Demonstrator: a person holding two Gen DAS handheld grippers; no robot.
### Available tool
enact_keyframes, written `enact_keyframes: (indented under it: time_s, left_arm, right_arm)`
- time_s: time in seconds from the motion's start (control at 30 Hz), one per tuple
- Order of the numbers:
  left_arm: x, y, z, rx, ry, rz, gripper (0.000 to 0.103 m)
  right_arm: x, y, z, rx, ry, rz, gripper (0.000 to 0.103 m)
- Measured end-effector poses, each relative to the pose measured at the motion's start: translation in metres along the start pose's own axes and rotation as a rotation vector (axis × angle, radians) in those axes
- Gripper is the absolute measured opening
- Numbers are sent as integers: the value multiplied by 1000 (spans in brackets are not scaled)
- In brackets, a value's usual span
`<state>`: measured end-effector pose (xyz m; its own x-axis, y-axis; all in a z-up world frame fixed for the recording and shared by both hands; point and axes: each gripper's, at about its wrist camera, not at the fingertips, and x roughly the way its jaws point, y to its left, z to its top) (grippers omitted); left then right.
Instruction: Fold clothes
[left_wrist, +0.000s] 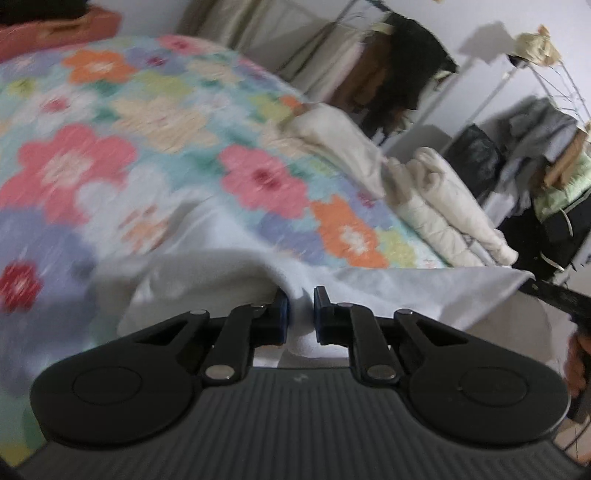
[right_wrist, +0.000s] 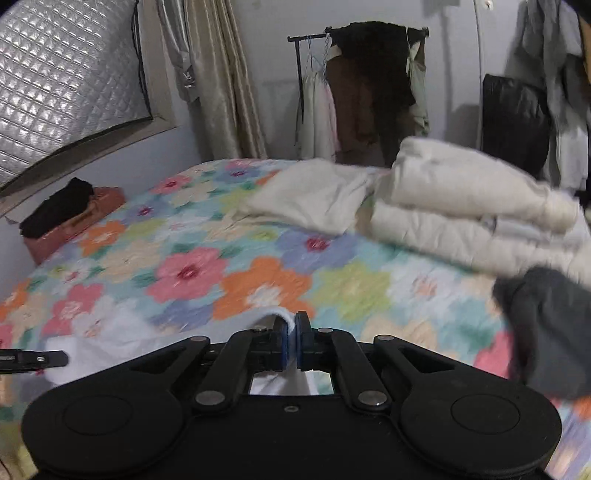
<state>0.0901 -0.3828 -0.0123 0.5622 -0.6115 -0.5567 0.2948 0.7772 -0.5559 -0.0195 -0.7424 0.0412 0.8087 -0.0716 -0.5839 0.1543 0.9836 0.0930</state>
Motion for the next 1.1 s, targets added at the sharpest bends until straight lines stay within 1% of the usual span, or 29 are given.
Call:
enact_keyframes:
  time_s: [0.03,0.07,0.1,0.17,0.23,0.3,0.33,0.37,0.4,0.43,0.47,0.5,0.53,0.67,0.73,0.8,0.87,0.9,0.97,1.1]
  left_arm:
    - [8,-8,11,9,9,-21,13]
    - [16,-16,22,25,2,-10,13]
    - [24,-24,33,41,-8,4,13]
    - [41,-40,55,74,-26,32,13]
    - [46,-56,68,102,-90,41,13]
    - [50,-72,82,130,-155,50,14]
    - [59,-76,87,133,-148,68,25]
    - [69,-77,86,141,-115,109,50]
    - [79,-79,85,150,-80,152,59]
    - [85,-78,80,161,-62,191,60]
    - [86,-76,70,177,-53,210,60]
    - [85,-73,60,194,-44,212,61]
    - [82,-70,47,212,-21,205,62]
    - [66,-60,-3,233,79,169,62]
    - [53,-55,-26,220,106,138,62]
    - [41,-55,-46,213,133,126,63]
    - [32,-60,-63,228,168,118,63]
    - [26,-63,-70,231,173,109,64]
    - [17,-66,-83,229,184,85,70]
    - [13,-66,-102,193,224,61,70]
  right_arm:
    - [6,-8,10,8,6,-9,5]
    - [12,-16,19,17,13,-20,5]
    - [16,-24,28,38,-2,-30,5]
    - [18,-44,44,122,-97,-39,5]
    - [20,-63,58,209,-179,-54,6]
    - [28,-78,66,298,-190,-86,8]
    - [36,-82,66,312,-160,-90,12]
    - [44,-85,66,320,-125,-99,12]
    - [52,-87,62,319,-82,-128,18]
    - [58,-88,55,324,-45,-162,31]
    - [60,-89,46,337,-23,-180,37]
    - [59,-91,35,352,-13,-187,46]
    - [56,-93,24,361,-2,-187,50]
    - [36,-100,-21,378,85,-128,52]
    - [19,-104,-43,414,129,-87,52]
    - [2,-108,-59,449,160,-52,52]
    - [-25,-107,-76,488,182,-24,52]
    - [-39,-107,-83,506,187,-12,52]
    - [-71,-108,-93,534,175,6,52]
    - [-132,-116,-100,543,167,0,56]
